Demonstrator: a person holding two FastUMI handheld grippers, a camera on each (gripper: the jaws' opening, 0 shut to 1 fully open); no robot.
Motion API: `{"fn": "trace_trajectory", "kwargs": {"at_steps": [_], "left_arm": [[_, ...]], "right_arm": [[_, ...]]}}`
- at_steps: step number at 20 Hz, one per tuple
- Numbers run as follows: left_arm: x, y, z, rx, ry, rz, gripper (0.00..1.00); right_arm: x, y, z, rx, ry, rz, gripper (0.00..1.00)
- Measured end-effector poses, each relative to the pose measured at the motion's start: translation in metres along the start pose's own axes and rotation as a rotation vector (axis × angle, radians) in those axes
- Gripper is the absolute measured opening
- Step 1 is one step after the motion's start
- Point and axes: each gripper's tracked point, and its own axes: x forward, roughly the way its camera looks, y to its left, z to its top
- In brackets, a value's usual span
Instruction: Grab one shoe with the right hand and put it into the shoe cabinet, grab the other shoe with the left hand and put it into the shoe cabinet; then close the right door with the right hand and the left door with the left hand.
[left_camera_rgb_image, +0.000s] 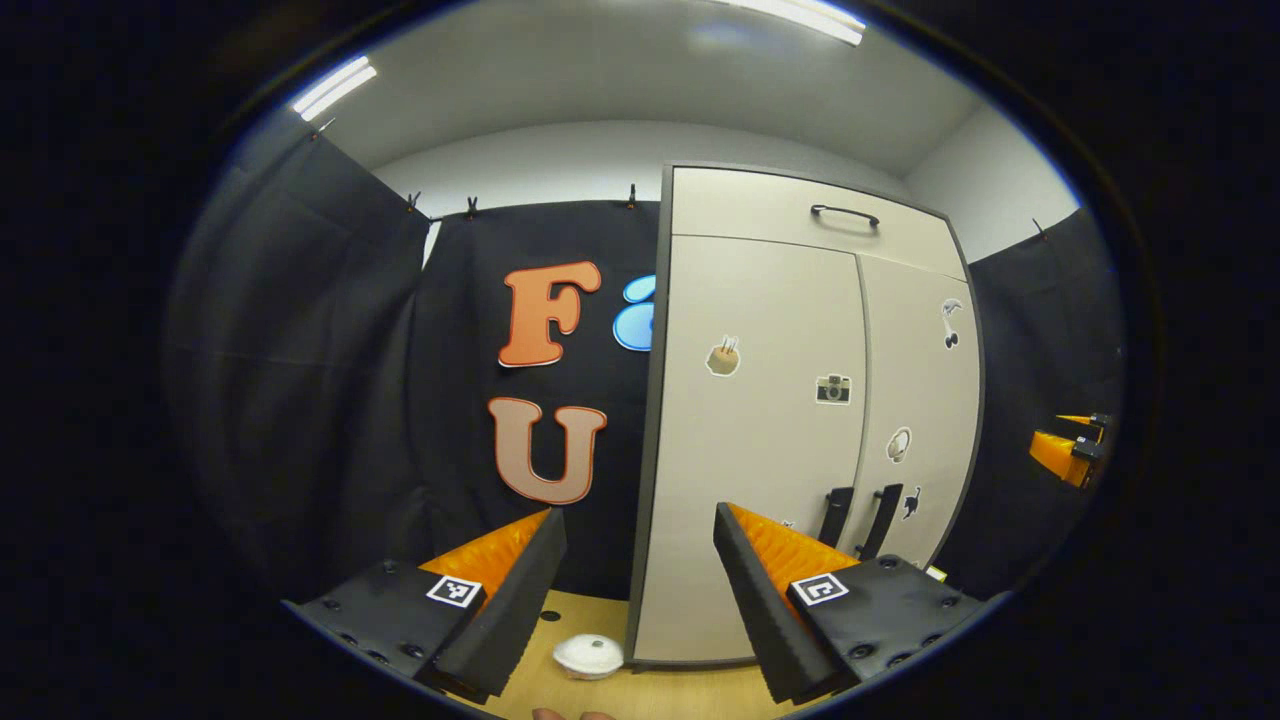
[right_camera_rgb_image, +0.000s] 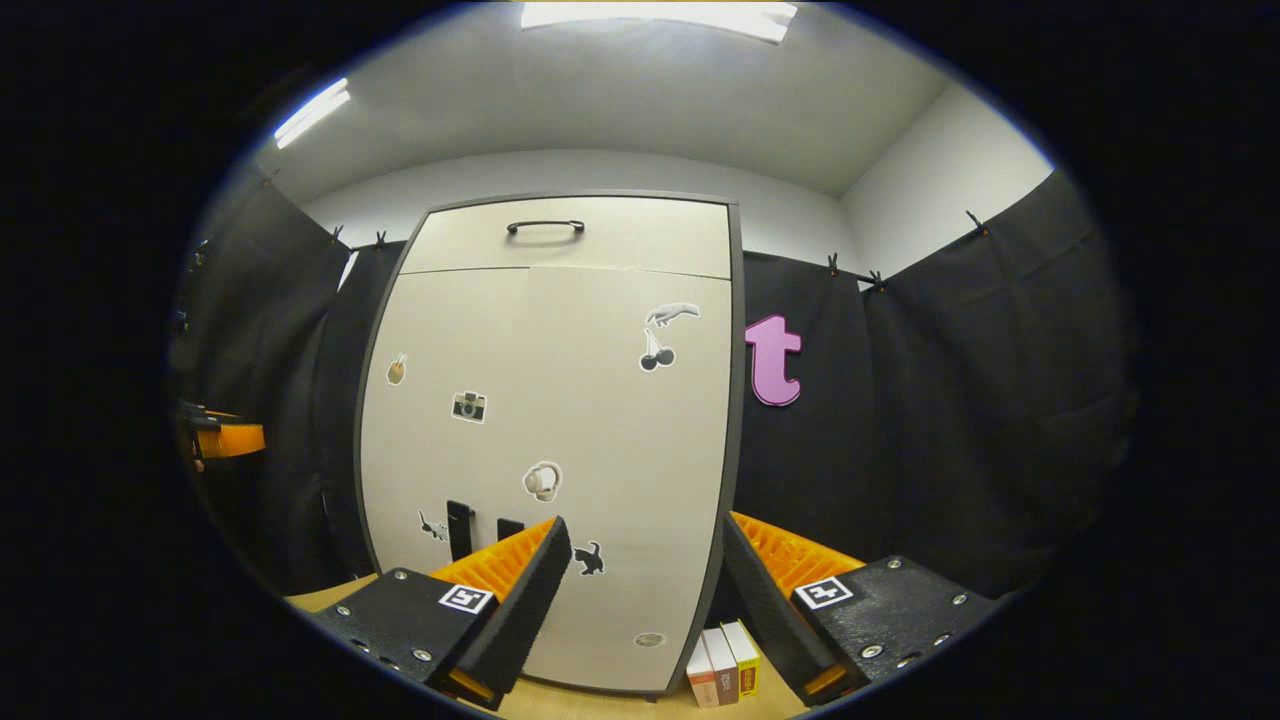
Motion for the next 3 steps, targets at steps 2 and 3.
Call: {"fn": "trace_trajectory", "kwargs": {"at_steps": [2, 3], "left_arm": [[-0.012, 0.013, 0.012, 0.001, -0.021, 0.025, 0.94], [-0.017, 0.019, 0.018, 0.005, -0.028, 0.034, 0.94]], "right_arm": [[-0.001, 0.003, 0.001, 0.004, 0.000, 0.003, 0.94], [-0.002, 0.005, 0.003, 0.004, 0.000, 0.002, 0.94]]}}
